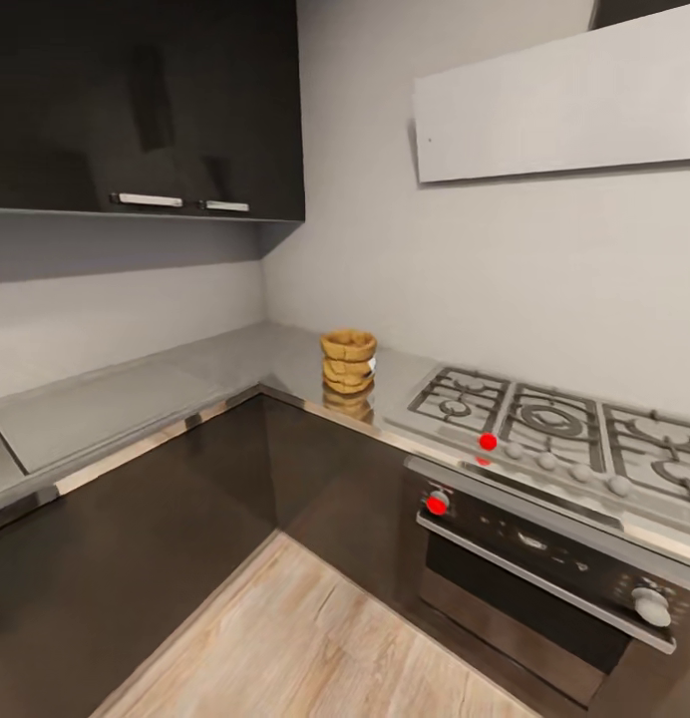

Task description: In the kitchen, take the popcorn bag from the countertop, put it into the microwave, and heat it until the popcorn is cooked so the cooked popcorn ends up inside the bag.

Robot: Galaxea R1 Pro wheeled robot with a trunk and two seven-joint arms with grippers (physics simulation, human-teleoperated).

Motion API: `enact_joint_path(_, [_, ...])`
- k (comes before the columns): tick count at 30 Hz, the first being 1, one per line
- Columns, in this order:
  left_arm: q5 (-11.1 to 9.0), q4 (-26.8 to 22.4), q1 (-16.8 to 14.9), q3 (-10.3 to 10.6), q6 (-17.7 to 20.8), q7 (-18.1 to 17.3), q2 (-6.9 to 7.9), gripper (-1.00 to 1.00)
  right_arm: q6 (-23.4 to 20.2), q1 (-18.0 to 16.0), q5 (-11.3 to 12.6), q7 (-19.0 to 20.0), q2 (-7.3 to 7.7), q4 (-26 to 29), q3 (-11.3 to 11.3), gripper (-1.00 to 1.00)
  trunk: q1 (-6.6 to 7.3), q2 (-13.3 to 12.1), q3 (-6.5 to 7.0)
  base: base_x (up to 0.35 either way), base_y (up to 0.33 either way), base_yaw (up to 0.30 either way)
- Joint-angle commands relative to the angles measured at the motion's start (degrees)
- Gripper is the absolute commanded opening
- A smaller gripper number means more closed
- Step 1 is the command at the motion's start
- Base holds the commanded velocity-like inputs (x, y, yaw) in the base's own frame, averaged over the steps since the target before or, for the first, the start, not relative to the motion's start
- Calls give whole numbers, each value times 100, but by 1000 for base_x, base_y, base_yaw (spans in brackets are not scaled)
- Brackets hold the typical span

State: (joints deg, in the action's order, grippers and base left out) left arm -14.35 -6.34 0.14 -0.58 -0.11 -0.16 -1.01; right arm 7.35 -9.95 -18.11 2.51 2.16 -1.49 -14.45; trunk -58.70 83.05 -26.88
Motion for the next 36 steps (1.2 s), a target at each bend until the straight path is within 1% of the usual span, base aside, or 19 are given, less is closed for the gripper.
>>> enact_joint_path(1, [-31,-7,3,-6,-4,-2,-1,100,30,-7,-35,16,4,-17,-48,100,-2,3,-5,158,116,0])
enact_joint_path(7, [-41,-16,3,-21,-6,7,0,100,21,-7,-35,20,4,-15,-42,100,-2,3,-5,27,20,0])
enact_joint_path(36, [-24,-16,1,-13,-12,7,-4,100,30,-7,-26,22,-7,-18,-50,100,-2,3,-5,207,247,0])
